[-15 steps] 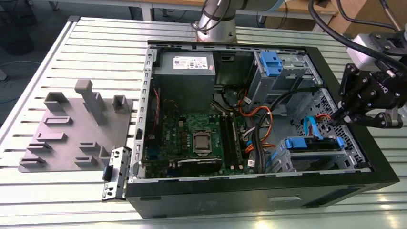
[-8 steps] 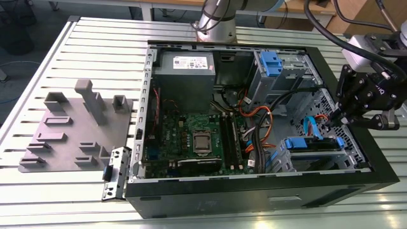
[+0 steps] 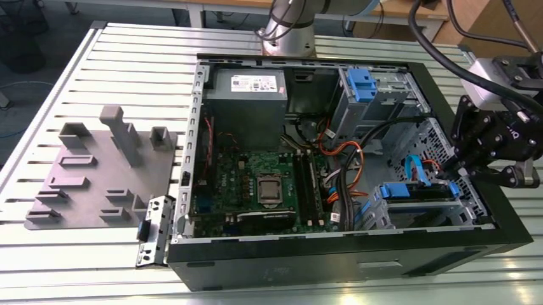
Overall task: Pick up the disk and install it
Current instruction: 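Insert the second disk wire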
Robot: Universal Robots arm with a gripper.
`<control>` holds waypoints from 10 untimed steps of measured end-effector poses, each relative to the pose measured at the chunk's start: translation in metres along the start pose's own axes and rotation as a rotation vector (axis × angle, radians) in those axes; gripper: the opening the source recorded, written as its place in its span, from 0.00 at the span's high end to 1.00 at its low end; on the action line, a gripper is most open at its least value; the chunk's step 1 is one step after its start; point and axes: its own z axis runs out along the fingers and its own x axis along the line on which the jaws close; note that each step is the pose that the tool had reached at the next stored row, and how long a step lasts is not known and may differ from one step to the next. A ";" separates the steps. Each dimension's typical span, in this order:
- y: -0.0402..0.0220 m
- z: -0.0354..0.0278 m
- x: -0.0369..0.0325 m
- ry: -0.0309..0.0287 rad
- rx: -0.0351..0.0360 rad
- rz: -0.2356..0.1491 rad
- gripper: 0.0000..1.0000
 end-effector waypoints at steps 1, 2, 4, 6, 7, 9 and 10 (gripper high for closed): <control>0.0003 0.0000 0.0021 -0.0001 0.0000 0.000 0.84; 0.0005 -0.0001 0.0038 -0.0001 0.0000 0.000 0.84; 0.0008 -0.0002 0.0063 -0.0002 0.0000 0.000 0.84; 0.0011 -0.0001 0.0076 -0.0002 0.0000 0.000 0.84; 0.0012 0.0004 0.0079 -0.0003 0.0000 0.000 0.84; 0.0013 0.0016 0.0083 -0.0001 0.0000 0.000 0.84; 0.0013 0.0023 0.0084 -0.0001 0.0000 0.000 0.84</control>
